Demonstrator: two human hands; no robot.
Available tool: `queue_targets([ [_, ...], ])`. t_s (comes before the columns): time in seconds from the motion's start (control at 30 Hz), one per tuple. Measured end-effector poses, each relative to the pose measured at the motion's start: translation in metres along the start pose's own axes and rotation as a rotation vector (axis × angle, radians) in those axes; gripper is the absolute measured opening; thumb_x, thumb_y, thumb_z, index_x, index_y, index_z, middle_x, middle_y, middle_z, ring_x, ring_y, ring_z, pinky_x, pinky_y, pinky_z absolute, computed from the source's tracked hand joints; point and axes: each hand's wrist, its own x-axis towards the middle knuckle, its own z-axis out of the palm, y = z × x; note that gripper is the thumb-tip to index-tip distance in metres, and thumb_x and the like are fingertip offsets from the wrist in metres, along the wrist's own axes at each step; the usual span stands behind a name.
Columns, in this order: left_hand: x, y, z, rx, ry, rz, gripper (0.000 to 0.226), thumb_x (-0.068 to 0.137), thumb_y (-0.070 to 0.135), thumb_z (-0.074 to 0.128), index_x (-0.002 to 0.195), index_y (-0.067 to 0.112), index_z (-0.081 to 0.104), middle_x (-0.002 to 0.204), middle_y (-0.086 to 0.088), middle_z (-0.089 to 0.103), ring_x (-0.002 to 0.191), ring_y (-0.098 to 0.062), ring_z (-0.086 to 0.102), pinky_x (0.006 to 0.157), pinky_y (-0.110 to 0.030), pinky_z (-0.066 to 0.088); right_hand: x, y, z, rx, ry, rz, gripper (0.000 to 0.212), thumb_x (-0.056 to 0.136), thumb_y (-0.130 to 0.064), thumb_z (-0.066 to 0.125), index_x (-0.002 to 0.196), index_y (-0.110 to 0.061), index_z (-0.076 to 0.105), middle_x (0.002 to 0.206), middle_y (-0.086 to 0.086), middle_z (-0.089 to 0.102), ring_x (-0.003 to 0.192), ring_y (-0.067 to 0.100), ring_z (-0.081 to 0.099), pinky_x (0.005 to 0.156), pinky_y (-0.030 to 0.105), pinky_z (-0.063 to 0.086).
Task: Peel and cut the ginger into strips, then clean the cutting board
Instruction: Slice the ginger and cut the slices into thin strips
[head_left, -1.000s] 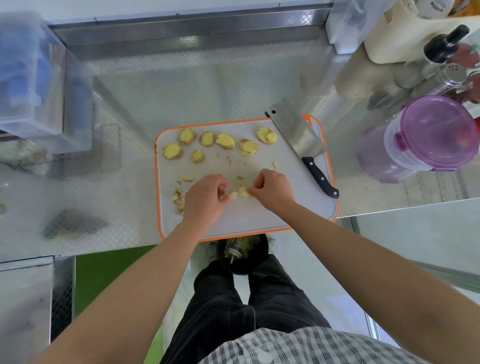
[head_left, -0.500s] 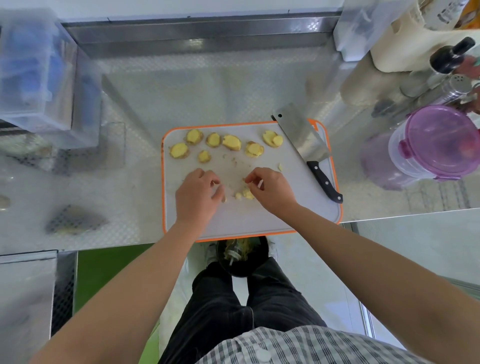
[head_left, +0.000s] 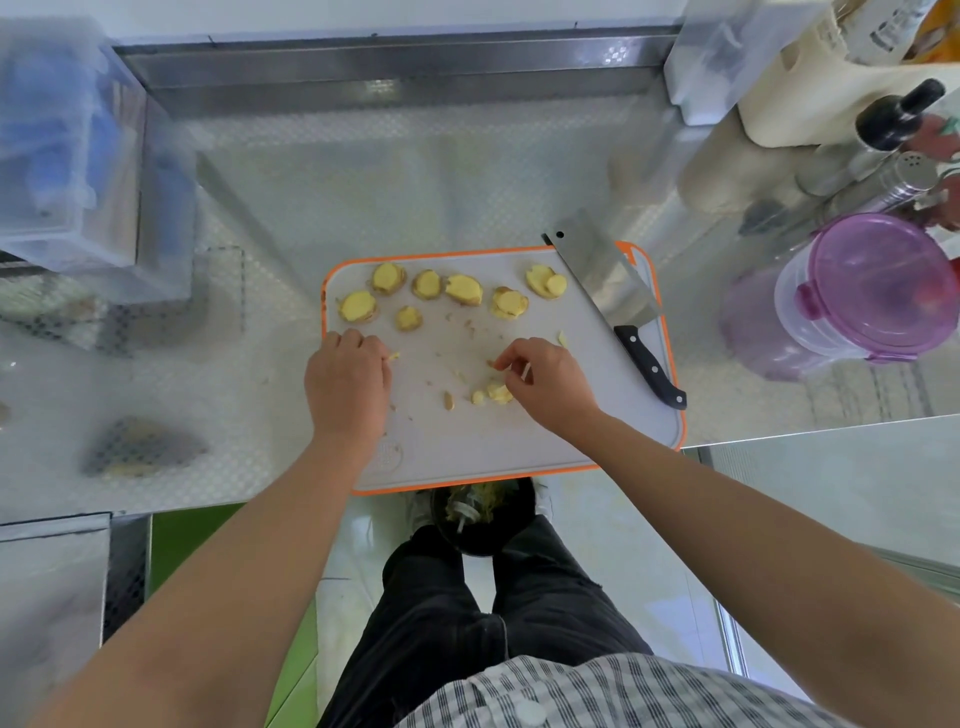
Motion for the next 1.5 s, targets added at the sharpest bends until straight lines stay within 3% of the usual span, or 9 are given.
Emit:
queue_targets([
  [0.17,-0.003,0.023,-0.002,-0.115,0.101,0.092,0.003,0.083,0.009,0.065,0.082,0.009,0.062,0.078,-0.012,0.057,0.074,-0.033,0.055,0.053,-0.036,0.042,-0.002,-0.006,-0.007,0.237,0.036,0.164,0.013,0.092,-0.022,0.055,0.091,-0.016,0.067,0.08,-0.005,0.065,0.058,0.009,0.051,0.058,0.025,0.047],
  [0.27,-0.006,0.051,-0.004,-0.191,0.132,0.292,0.008,0.081,0.013,0.069,0.079,0.012,0.062,0.076,-0.005,0.056,0.07,-0.025,0.055,0.049,-0.032,0.04,-0.003,-0.013,-0.015,0.55,-0.151,0.298,0.027,0.095,-0.032,0.056,0.09,-0.008,0.068,0.077,0.0,0.07,0.053,0.011,0.052,0.051,0.023,0.042],
  [0.4,-0.013,0.072,0.0,-0.196,0.154,0.466,0.009,0.082,0.017,0.069,0.078,0.012,0.063,0.074,-0.001,0.057,0.067,-0.021,0.055,0.047,-0.032,0.041,-0.008,-0.009,-0.024,0.676,-0.247,0.313,0.017,0.091,-0.019,0.062,0.084,-0.004,0.067,0.074,0.003,0.069,0.053,0.01,0.05,0.048,0.019,0.039],
  [0.63,-0.03,0.066,0.007,-0.21,-0.004,0.363,0.024,0.074,0.025,0.077,0.092,0.015,0.063,0.078,0.001,0.06,0.073,-0.021,0.06,0.047,-0.029,0.044,-0.017,0.01,-0.018,0.339,-0.177,0.316,0.015,0.088,-0.023,0.064,0.078,-0.012,0.066,0.069,-0.003,0.067,0.052,0.007,0.054,0.052,0.02,0.043],
  [0.77,-0.033,0.066,0.012,-0.202,-0.056,0.269,0.022,0.073,0.023,0.079,0.086,0.016,0.063,0.077,0.0,0.059,0.074,-0.022,0.059,0.047,-0.025,0.036,-0.014,0.008,-0.004,0.204,-0.093,0.317,0.019,0.086,-0.028,0.064,0.073,-0.013,0.064,0.071,0.0,0.067,0.061,0.014,0.058,0.064,0.033,0.053],
  [0.9,-0.032,0.067,0.013,-0.2,-0.06,0.211,0.019,0.075,0.025,0.077,0.087,0.017,0.064,0.079,-0.001,0.058,0.078,-0.023,0.058,0.049,-0.025,0.033,-0.011,0.006,0.001,0.046,-0.062,0.331,0.024,0.082,-0.03,0.063,0.064,-0.019,0.051,0.072,0.001,0.06,0.068,0.019,0.056,0.054,0.029,0.043],
  [1.03,-0.03,0.066,0.015,-0.227,-0.087,0.192,0.018,0.077,0.025,0.077,0.09,0.017,0.068,0.082,-0.001,0.06,0.081,-0.022,0.058,0.052,-0.026,0.037,-0.016,0.007,-0.005,0.029,0.063,0.098,0.011,0.085,-0.028,0.063,0.092,-0.021,0.057,0.083,-0.005,0.057,0.069,0.013,0.053,0.06,0.028,0.045],
  [1.13,-0.029,0.067,0.015,-0.236,-0.105,0.204,0.015,0.076,0.021,0.078,0.087,0.016,0.068,0.081,-0.002,0.059,0.08,-0.023,0.057,0.052,-0.027,0.036,-0.016,0.009,-0.004,-0.107,-0.021,-0.074,0.027,0.087,-0.024,0.065,0.113,-0.021,0.059,0.104,0.0,0.052,0.075,0.013,0.052,0.067,0.033,0.049],
  [1.5,-0.024,0.064,0.01,-0.322,-0.181,0.134,0.015,0.081,0.03,0.072,0.092,0.02,0.069,0.084,0.002,0.058,0.087,-0.018,0.053,0.06,-0.027,0.038,0.004,-0.002,-0.002,-0.193,-0.183,0.06,0.016,0.084,-0.024,0.071,0.096,-0.015,0.066,0.104,0.004,0.054,0.092,0.023,0.058,0.079,0.032,0.048],
])
